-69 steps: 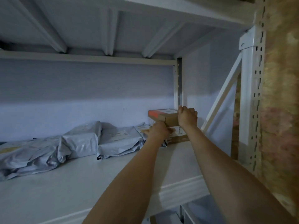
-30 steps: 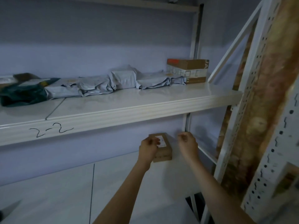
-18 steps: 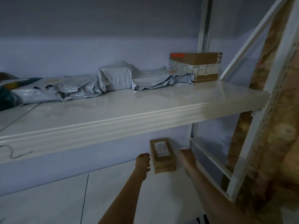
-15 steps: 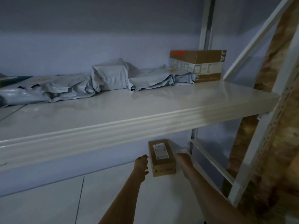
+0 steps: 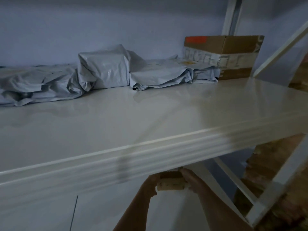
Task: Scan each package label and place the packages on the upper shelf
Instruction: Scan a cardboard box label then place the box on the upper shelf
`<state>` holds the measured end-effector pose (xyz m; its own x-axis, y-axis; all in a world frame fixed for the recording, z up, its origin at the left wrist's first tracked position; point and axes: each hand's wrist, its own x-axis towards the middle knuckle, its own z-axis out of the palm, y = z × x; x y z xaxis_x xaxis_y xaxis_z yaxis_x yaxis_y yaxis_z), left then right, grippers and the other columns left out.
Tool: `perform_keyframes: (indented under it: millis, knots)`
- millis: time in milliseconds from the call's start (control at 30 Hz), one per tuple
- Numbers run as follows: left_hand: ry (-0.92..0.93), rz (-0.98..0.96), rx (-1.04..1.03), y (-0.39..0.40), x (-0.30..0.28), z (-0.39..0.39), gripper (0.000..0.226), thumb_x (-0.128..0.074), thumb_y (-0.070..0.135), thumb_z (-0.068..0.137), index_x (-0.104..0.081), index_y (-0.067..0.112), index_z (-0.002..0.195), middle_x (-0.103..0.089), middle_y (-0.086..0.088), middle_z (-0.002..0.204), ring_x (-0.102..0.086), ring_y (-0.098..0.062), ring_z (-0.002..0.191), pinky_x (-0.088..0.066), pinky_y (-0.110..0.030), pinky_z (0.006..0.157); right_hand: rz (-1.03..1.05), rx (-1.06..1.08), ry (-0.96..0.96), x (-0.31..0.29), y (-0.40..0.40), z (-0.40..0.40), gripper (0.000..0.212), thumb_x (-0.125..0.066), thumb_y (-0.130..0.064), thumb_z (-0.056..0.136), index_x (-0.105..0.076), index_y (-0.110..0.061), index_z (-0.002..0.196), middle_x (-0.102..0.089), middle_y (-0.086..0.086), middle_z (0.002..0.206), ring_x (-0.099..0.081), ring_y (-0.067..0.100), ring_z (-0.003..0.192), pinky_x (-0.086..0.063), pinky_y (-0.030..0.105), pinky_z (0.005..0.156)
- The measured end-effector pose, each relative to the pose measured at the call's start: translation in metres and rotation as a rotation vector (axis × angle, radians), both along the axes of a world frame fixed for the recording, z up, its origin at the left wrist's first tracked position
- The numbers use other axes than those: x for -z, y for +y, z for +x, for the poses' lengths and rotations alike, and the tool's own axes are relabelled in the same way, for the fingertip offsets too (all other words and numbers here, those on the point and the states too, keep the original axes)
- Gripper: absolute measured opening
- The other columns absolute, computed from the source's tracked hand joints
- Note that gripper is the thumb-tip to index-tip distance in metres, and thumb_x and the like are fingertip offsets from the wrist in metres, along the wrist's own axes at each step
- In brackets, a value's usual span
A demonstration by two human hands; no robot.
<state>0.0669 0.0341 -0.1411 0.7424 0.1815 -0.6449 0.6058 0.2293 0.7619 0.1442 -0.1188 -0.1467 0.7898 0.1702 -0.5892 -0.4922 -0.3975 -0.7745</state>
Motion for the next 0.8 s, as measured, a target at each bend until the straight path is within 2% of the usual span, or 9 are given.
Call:
perform_keyframes:
  millis: [100, 133, 233, 300, 433, 533, 600, 667, 800]
  knots:
    - [-0.055, 0.042, -0.034, 0.005, 0.002, -0.001, 0.028, -0.064, 0.048, 0.088, -0.06, 0.021, 0.095, -0.06, -0.001, 0.098, -0.056, -0.013, 0.082, -0.049, -0.029, 0.07, 0.096, -0.004, 0.05, 0.007, -0.008, 0.002, 0.065, -0.052, -0.049, 0.101, -0.04, -0.009, 0.15, -0.042, 0.013, 0.154, -0.051, 0.03, 0.127, -0.044, 0.036, 0.099]
    - [-0.049, 0.057, -0.051, 0.007, 0.003, -0.003, 0.031, -0.066, 0.05, 0.087, -0.056, 0.021, 0.095, -0.057, 0.0, 0.1, -0.054, -0.013, 0.086, -0.048, -0.031, 0.076, 0.094, 0.001, 0.075, 0.009, -0.01, -0.001, 0.067, -0.056, -0.055, 0.097, -0.044, -0.011, 0.146, -0.046, 0.012, 0.149, -0.05, 0.033, 0.128, -0.043, 0.041, 0.101]
    - [0.05, 0.059, -0.104, 0.014, 0.01, -0.011, 0.073, -0.073, 0.051, 0.08, -0.041, 0.009, 0.131, -0.048, -0.012, 0.131, -0.048, -0.037, 0.123, -0.041, -0.053, 0.103, 0.094, 0.006, 0.108, 0.018, -0.009, -0.011, 0.061, -0.066, -0.058, 0.088, -0.058, -0.011, 0.125, -0.058, 0.01, 0.13, -0.056, 0.038, 0.119, -0.046, 0.053, 0.101]
    - [0.076, 0.041, -0.086, 0.018, 0.011, -0.022, 0.08, -0.075, 0.047, 0.079, -0.034, 0.01, 0.137, -0.051, -0.016, 0.129, -0.054, -0.039, 0.115, -0.047, -0.059, 0.097, 0.131, 0.001, 0.11, 0.023, -0.005, -0.02, 0.06, -0.072, -0.05, 0.087, -0.06, -0.006, 0.126, -0.064, 0.014, 0.125, -0.062, 0.036, 0.112, -0.05, 0.055, 0.1]
    - [0.11, 0.055, -0.032, 0.031, 0.012, -0.048, 0.076, -0.077, 0.037, 0.08, -0.028, 0.029, 0.138, -0.056, -0.009, 0.117, -0.056, -0.027, 0.104, -0.053, -0.048, 0.085, 0.203, -0.027, 0.235, 0.03, 0.003, -0.045, 0.059, -0.082, -0.037, 0.079, -0.059, -0.009, 0.126, -0.064, 0.018, 0.119, -0.061, 0.038, 0.109, -0.052, 0.054, 0.099]
    - [0.123, 0.041, -0.012, 0.043, 0.01, -0.072, 0.07, -0.075, 0.045, 0.079, -0.04, 0.031, 0.138, -0.056, -0.004, 0.124, -0.052, -0.024, 0.112, -0.047, -0.046, 0.091, 0.283, -0.063, 0.311, 0.031, 0.012, -0.064, 0.061, -0.083, -0.046, 0.075, -0.061, -0.015, 0.122, -0.063, 0.016, 0.12, -0.062, 0.038, 0.11, -0.054, 0.052, 0.092]
    - [0.122, 0.058, -0.04, 0.054, 0.009, -0.09, 0.069, -0.073, 0.051, 0.078, -0.039, 0.026, 0.133, -0.049, -0.005, 0.129, -0.046, -0.031, 0.124, -0.042, -0.054, 0.098, 0.334, -0.123, 0.313, 0.031, 0.022, -0.078, 0.059, -0.079, -0.058, 0.074, -0.07, -0.019, 0.117, -0.07, 0.014, 0.116, -0.066, 0.034, 0.107, -0.056, 0.047, 0.085]
    - [0.074, 0.033, -0.113, 0.07, 0.009, -0.112, 0.068, -0.072, 0.055, 0.079, -0.036, 0.022, 0.126, -0.046, -0.008, 0.127, -0.043, -0.038, 0.128, -0.04, -0.06, 0.099, 0.43, -0.205, 0.304, 0.029, 0.038, -0.095, 0.054, -0.074, -0.063, 0.077, -0.076, -0.025, 0.116, -0.074, 0.01, 0.117, -0.069, 0.033, 0.11, -0.056, 0.05, 0.09]
    - [-0.022, -0.027, -0.211, 0.105, 0.0, -0.167, 0.07, -0.075, 0.056, 0.075, -0.038, 0.022, 0.123, -0.056, -0.015, 0.121, -0.06, -0.034, 0.109, -0.054, -0.051, 0.09, 0.588, -0.248, 0.274, 0.023, 0.083, -0.133, 0.057, -0.073, -0.053, 0.084, -0.067, -0.02, 0.13, -0.068, 0.015, 0.129, -0.065, 0.036, 0.12, -0.045, 0.059, 0.107]
